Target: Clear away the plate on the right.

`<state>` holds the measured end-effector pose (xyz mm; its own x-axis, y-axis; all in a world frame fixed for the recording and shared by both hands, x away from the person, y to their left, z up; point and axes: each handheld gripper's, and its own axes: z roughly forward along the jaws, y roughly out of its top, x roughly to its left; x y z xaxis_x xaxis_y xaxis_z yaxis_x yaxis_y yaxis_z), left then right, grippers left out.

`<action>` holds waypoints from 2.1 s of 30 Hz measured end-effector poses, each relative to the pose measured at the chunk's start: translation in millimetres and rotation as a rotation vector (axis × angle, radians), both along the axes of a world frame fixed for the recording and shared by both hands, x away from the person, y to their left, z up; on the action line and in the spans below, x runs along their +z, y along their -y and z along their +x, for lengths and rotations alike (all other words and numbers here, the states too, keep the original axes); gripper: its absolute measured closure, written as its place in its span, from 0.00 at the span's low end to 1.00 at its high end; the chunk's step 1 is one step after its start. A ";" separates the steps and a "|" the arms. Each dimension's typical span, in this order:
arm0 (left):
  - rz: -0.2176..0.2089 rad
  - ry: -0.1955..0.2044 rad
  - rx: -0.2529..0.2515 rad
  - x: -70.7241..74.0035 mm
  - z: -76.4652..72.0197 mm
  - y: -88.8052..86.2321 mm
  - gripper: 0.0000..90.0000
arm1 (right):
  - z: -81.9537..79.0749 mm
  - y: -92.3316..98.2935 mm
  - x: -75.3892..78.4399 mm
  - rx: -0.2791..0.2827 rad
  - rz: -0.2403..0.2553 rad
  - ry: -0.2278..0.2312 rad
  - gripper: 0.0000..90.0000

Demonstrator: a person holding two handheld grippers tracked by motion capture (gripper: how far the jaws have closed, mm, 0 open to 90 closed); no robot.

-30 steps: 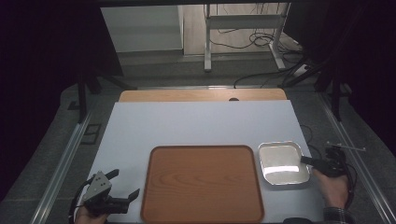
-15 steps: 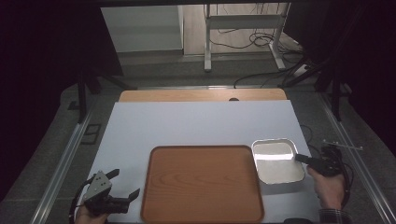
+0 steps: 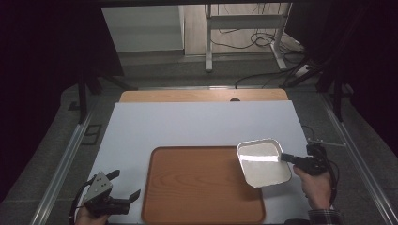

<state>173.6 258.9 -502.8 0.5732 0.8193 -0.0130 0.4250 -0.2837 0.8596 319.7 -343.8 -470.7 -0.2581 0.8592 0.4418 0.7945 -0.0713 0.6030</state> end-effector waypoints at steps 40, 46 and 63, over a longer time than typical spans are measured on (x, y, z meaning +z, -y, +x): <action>-0.011 -0.002 0.021 -0.2 -0.3 -1.0 0.00 | 13.9 -97.3 -5.9 0.170 0.015 0.008 0.98; -0.011 -0.003 0.019 -0.3 -0.2 -0.8 0.00 | 15.6 -112.8 -8.8 0.192 0.007 0.004 0.98; -0.003 -0.002 0.015 -0.2 -0.4 -0.9 0.00 | 24.0 -154.3 -23.4 0.240 -0.060 -0.028 0.98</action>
